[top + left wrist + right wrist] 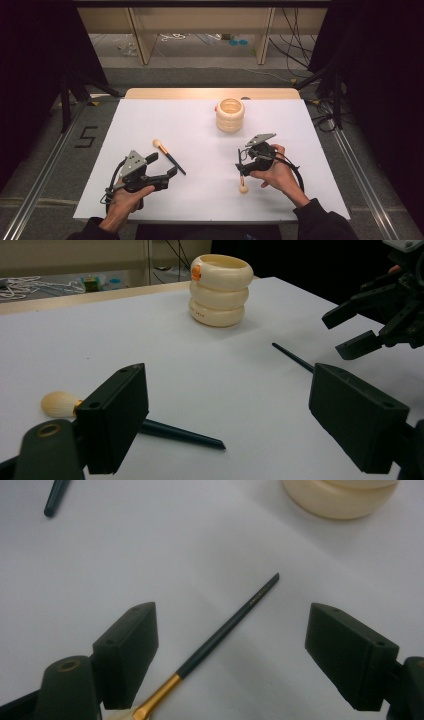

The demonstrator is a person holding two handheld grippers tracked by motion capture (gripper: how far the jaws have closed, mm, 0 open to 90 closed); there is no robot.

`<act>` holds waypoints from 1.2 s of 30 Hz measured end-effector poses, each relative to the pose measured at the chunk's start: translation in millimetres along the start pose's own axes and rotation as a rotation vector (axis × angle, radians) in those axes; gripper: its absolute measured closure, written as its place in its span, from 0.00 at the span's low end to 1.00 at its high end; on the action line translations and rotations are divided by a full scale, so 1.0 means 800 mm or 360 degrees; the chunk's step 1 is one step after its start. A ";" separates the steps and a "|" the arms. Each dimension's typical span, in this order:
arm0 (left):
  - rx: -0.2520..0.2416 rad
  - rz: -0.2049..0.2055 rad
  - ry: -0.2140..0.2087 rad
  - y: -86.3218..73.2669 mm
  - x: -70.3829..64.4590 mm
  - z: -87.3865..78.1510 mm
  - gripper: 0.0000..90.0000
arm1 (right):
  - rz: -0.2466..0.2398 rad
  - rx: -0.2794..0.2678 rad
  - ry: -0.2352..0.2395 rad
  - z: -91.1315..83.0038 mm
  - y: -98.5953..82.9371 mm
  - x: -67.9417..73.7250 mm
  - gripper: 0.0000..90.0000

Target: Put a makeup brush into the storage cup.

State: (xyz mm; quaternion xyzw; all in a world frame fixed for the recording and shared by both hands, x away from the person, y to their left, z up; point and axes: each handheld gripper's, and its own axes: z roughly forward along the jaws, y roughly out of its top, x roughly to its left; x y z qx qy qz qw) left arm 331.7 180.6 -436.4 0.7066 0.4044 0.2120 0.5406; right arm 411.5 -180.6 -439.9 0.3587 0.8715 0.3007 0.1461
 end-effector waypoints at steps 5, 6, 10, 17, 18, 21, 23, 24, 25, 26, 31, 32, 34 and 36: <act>-0.0003 -0.0007 0.0002 0.000 0.000 0.000 0.18 | -0.0059 0.0086 0.0044 0.008 0.005 0.002 0.29; -0.0001 -0.0005 0.0003 0.000 0.000 0.000 0.18 | -0.0066 0.0146 0.0056 0.010 0.007 0.006 0.30; -0.0002 -0.0004 0.0002 0.000 0.001 -0.001 0.18 | -0.0105 0.0205 0.0067 0.016 0.010 0.007 0.32; -0.0001 -0.0004 0.0002 0.000 0.000 0.000 0.18 | -0.0101 0.0285 0.0077 0.025 0.014 0.003 0.37; 0.0000 -0.0003 0.0003 0.000 0.000 -0.001 0.18 | -0.0104 0.0296 0.0077 0.026 0.015 0.002 0.37; -0.0001 -0.0003 0.0002 0.000 0.001 -0.001 0.18 | -0.0112 0.0340 0.0080 0.031 0.016 0.001 0.39; -0.0002 -0.0004 0.0003 0.000 0.000 -0.001 0.18 | -0.0105 0.0357 0.0088 0.033 0.017 0.000 0.41; -0.0002 -0.0004 0.0003 0.000 0.000 -0.001 0.18 | -0.0105 0.0357 0.0088 0.033 0.017 0.000 0.41; -0.0002 -0.0007 0.0003 0.000 0.000 -0.001 0.18 | -0.0113 0.0380 0.0112 0.036 0.017 -0.001 0.42; -0.0002 -0.0003 0.0003 0.000 0.000 -0.001 0.18 | -0.0113 0.0380 0.0112 0.036 0.017 -0.001 0.42; 0.0000 -0.0003 0.0003 0.000 0.001 -0.001 0.18 | -0.0117 0.0429 0.0131 0.040 0.018 -0.001 0.43; -0.0001 -0.0004 0.0003 0.000 0.001 -0.001 0.18 | -0.0108 0.0437 0.0127 0.041 0.019 -0.001 0.44; -0.0002 -0.0006 0.0004 0.000 0.000 -0.001 0.18 | -0.0106 0.0439 0.0124 0.041 0.019 -0.001 0.45; -0.0002 -0.0006 0.0004 0.000 0.000 -0.001 0.18 | -0.0116 0.0452 0.0119 0.042 0.022 -0.001 0.46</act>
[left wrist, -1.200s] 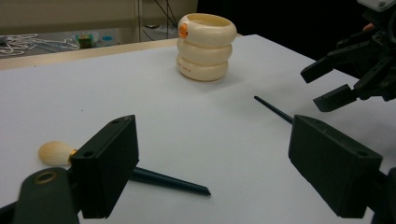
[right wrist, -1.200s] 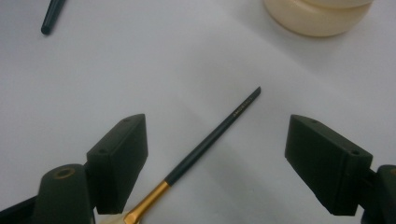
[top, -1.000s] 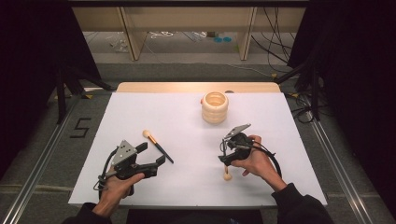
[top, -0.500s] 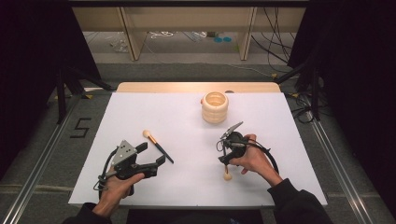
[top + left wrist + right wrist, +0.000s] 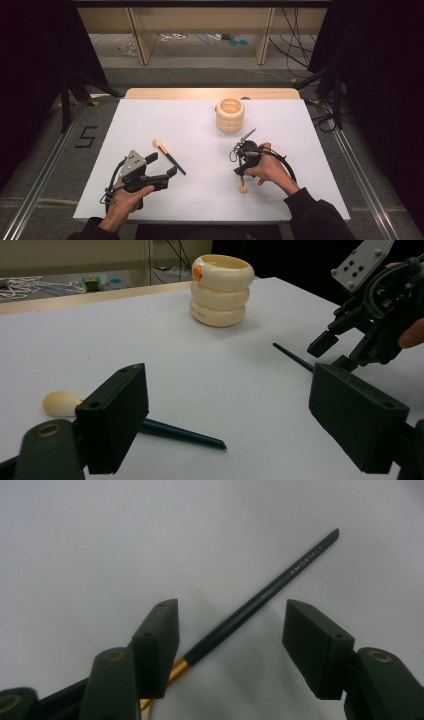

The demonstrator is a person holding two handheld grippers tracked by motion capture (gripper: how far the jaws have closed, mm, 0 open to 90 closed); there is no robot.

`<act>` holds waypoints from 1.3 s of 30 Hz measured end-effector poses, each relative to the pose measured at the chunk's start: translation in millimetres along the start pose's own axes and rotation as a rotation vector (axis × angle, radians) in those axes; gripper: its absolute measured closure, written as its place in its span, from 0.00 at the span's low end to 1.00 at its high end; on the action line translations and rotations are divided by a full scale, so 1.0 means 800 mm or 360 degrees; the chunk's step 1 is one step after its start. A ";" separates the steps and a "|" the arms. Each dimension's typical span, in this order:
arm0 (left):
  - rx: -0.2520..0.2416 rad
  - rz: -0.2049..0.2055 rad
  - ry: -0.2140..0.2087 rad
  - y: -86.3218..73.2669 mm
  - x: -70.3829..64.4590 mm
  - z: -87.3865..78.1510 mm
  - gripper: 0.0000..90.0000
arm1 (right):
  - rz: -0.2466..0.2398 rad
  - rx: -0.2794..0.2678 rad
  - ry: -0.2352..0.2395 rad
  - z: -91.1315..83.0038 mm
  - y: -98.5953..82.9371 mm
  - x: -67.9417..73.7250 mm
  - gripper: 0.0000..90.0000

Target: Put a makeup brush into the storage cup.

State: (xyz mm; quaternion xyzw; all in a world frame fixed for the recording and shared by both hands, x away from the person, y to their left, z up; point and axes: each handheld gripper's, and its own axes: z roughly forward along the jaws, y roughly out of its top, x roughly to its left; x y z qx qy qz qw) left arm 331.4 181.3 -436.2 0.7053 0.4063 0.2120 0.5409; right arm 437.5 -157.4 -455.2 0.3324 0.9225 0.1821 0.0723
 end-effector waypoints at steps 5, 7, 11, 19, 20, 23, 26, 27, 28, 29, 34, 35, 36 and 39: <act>0.0000 0.0002 -0.0001 0.000 0.000 0.000 0.18 | 0.0001 0.0048 0.0011 0.002 0.003 -0.001 0.49; -0.0001 0.0001 -0.0001 0.000 0.000 0.000 0.18 | -0.0009 0.0076 0.0017 0.004 0.005 -0.001 0.50; -0.0001 0.0000 -0.0004 0.000 0.000 0.000 0.18 | -0.0023 0.0104 0.0037 0.007 0.005 -0.001 0.52; -0.0001 -0.0002 -0.0003 0.000 0.000 0.000 0.18 | -0.0033 0.0147 0.0049 0.008 0.009 -0.003 0.60; 0.0000 -0.0001 -0.0003 0.000 0.000 0.000 0.18 | -0.0046 0.0140 0.0045 0.009 0.010 -0.004 0.61; -0.0001 -0.0004 -0.0003 0.000 0.000 0.000 0.18 | -0.0033 0.0162 0.0056 0.008 0.011 -0.006 0.63; -0.0002 -0.0007 -0.0005 0.000 0.000 0.000 0.18 | -0.0054 0.0177 0.0055 0.009 0.013 -0.007 0.65; -0.0002 -0.0003 -0.0004 0.000 0.000 0.000 0.18 | -0.0060 0.0189 0.0050 0.009 0.014 -0.007 0.66; -0.0002 -0.0007 -0.0004 0.000 0.000 0.000 0.18 | -0.0060 0.0201 0.0044 0.009 0.014 -0.006 0.67; 0.0000 -0.0009 -0.0005 0.000 0.000 0.000 0.18 | -0.0073 0.0210 0.0040 0.009 0.015 -0.006 0.68; -0.0003 -0.0007 -0.0006 0.000 0.000 0.000 0.18 | -0.0113 0.0254 0.0050 0.008 0.018 -0.005 0.75; -0.0009 -0.0009 -0.0008 0.000 0.000 0.000 0.18 | -0.0118 0.0263 0.0055 0.008 0.018 -0.005 0.76; -0.0009 -0.0010 -0.0009 0.000 0.000 0.001 0.18 | -0.0122 0.0270 0.0057 0.008 0.019 -0.005 0.78; 0.0000 -0.0004 -0.0005 0.000 0.000 0.000 0.18 | -0.0149 0.0302 0.0067 0.008 0.021 -0.006 0.81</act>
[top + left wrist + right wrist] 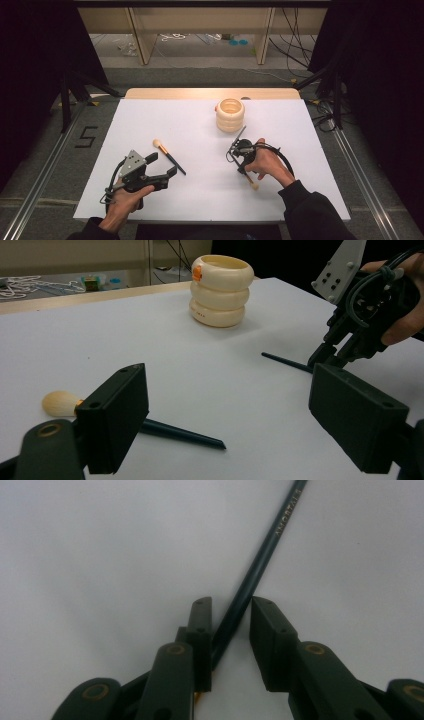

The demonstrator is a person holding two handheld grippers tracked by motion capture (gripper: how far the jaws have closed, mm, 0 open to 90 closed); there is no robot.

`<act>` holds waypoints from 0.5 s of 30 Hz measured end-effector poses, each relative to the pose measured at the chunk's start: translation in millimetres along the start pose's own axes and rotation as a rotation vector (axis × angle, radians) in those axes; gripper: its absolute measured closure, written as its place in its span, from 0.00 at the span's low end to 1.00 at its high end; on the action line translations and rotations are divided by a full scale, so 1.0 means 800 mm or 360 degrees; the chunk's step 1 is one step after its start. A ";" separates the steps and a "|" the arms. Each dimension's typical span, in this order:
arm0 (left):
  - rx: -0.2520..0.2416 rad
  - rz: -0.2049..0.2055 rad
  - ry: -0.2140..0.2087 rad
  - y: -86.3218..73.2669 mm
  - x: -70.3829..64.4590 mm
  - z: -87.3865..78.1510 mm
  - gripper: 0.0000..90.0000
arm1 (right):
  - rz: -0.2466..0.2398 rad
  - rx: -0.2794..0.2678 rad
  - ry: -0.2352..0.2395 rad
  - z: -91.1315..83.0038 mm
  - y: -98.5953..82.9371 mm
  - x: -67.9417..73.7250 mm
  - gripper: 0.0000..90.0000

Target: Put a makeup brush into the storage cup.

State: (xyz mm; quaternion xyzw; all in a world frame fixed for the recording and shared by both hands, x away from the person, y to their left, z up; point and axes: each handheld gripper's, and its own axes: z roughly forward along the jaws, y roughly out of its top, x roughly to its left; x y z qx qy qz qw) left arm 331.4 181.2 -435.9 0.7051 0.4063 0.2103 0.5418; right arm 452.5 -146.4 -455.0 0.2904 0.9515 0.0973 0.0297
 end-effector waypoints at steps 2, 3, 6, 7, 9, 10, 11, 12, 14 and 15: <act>0.0001 -0.0002 0.0002 0.000 0.000 0.000 0.18 | 0.0003 0.0027 0.0010 0.000 0.002 0.000 0.83; -0.0003 -0.0001 0.0000 0.000 0.000 0.000 0.18 | -0.0007 0.0037 0.0013 0.001 0.004 -0.002 0.84; -0.0001 -0.0007 -0.0001 0.000 0.000 0.000 0.18 | -0.0014 0.0080 0.0011 0.000 0.007 -0.003 0.86; -0.0001 -0.0007 -0.0001 0.000 0.000 0.000 0.18 | -0.0014 0.0080 0.0011 0.000 0.007 -0.003 0.86; -0.0005 -0.0001 -0.0002 0.000 0.001 0.000 0.18 | -0.0016 0.0109 0.0015 0.001 0.011 -0.004 0.88; 0.0002 -0.0001 0.0000 0.000 0.000 0.000 0.18 | -0.0015 0.0117 0.0013 0.001 0.012 -0.004 0.88; 0.0002 -0.0001 0.0000 0.000 0.000 0.000 0.18 | -0.0015 0.0117 0.0013 0.001 0.012 -0.004 0.88; 0.0001 -0.0001 0.0000 0.000 0.000 0.000 0.18 | -0.0020 0.0133 0.0011 0.002 0.014 -0.004 0.89; -0.0005 -0.0001 -0.0005 0.000 0.000 0.000 0.18 | -0.0015 0.0146 0.0012 0.002 0.015 -0.004 0.89; -0.0003 -0.0005 -0.0005 0.000 0.000 0.000 0.18 | -0.0013 0.0157 0.0013 0.002 0.016 -0.004 0.89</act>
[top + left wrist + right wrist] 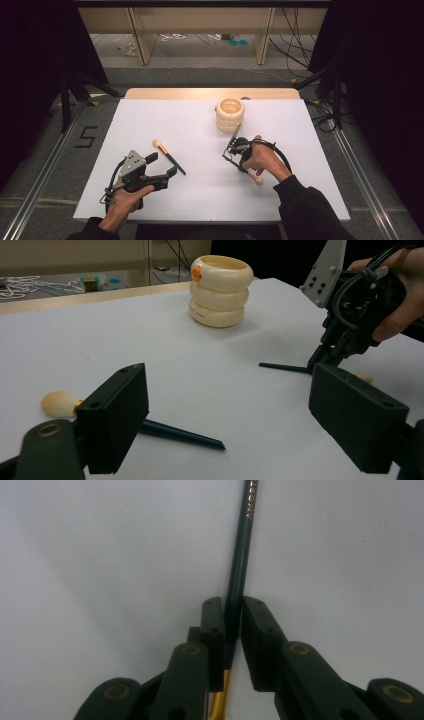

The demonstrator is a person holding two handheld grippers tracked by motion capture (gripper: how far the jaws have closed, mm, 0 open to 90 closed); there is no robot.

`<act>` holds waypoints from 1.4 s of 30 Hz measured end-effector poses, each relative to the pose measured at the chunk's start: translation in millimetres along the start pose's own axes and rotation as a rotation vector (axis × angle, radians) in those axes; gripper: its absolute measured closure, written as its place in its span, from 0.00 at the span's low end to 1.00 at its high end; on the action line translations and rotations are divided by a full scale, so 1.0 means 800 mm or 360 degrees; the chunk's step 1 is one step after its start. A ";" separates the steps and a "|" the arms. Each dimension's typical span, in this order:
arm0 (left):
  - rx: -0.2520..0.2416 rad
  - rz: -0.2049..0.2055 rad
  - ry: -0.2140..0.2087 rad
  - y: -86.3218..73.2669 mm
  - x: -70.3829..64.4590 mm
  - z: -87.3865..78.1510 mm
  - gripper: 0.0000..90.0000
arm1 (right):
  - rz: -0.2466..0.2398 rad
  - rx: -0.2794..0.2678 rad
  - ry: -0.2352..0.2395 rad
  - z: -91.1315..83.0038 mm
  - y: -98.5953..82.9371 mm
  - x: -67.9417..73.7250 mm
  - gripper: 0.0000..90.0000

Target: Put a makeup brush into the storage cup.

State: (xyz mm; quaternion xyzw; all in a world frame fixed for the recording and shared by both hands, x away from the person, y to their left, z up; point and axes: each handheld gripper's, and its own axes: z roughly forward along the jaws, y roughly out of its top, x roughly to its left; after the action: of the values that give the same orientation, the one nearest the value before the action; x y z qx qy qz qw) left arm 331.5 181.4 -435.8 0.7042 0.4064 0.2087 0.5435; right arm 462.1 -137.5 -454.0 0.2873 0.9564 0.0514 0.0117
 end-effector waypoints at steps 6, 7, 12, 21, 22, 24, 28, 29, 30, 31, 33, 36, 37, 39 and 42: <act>0.0001 0.0002 -0.0001 0.000 0.000 0.000 0.18 | -0.0006 0.0032 -0.0010 0.000 0.004 0.002 0.92; 0.0001 0.0003 -0.0001 0.000 0.000 0.000 0.18 | -0.0009 0.0035 -0.0008 0.000 0.004 0.002 0.92; 0.0000 -0.0002 0.0000 0.000 0.000 0.000 0.18 | -0.0044 0.0042 -0.0034 0.000 0.004 0.001 0.92; -0.0001 0.0005 -0.0001 0.001 0.001 0.000 0.18 | -0.0049 -0.0021 0.0008 -0.005 0.004 0.003 0.92; 0.0000 0.0008 -0.0001 0.001 0.001 0.000 0.18 | -0.0049 -0.0021 0.0008 -0.005 0.004 0.003 0.92; -0.0001 0.0007 -0.0001 0.001 0.001 0.000 0.18 | -0.0066 -0.0032 0.0005 -0.007 0.004 0.002 0.92; 0.0000 0.0006 -0.0001 0.001 0.001 -0.001 0.18 | -0.0102 -0.0060 -0.0017 -0.010 0.003 0.000 0.92; 0.0000 0.0007 -0.0001 0.001 0.001 -0.001 0.18 | -0.0088 -0.0072 0.0001 -0.012 0.003 0.002 0.92; 0.0000 -0.0010 0.0000 0.000 0.000 0.000 0.18 | -0.0095 -0.0076 -0.0008 -0.015 0.003 0.003 0.92; -0.0001 -0.0013 0.0001 0.000 0.000 0.000 0.18 | -0.0095 -0.0076 -0.0008 -0.015 0.003 0.003 0.92; 0.0000 -0.0011 0.0000 0.000 0.000 0.000 0.18 | -0.0104 -0.0096 -0.0005 -0.018 0.003 0.003 0.92; 0.0003 0.0014 -0.0003 0.001 0.001 0.000 0.18 | -0.0123 -0.0111 -0.0019 -0.023 0.002 0.004 0.92; 0.0004 0.0014 -0.0003 0.001 0.001 0.000 0.18 | -0.0133 -0.0120 -0.0015 -0.025 0.002 0.005 0.92; 0.0005 0.0014 -0.0005 0.000 0.001 0.000 0.18 | -0.0184 -0.0142 -0.0040 -0.029 0.002 0.010 0.92; 0.0001 0.0010 -0.0008 0.000 0.001 0.001 0.18 | -0.0229 -0.0164 -0.0054 -0.033 0.003 0.014 0.92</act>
State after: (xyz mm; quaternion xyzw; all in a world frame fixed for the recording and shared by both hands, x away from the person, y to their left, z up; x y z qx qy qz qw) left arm 332.4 181.4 -436.1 0.7063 0.4029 0.2085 0.5435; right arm 452.9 -131.9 -427.2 0.2177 0.9703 0.0948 0.0465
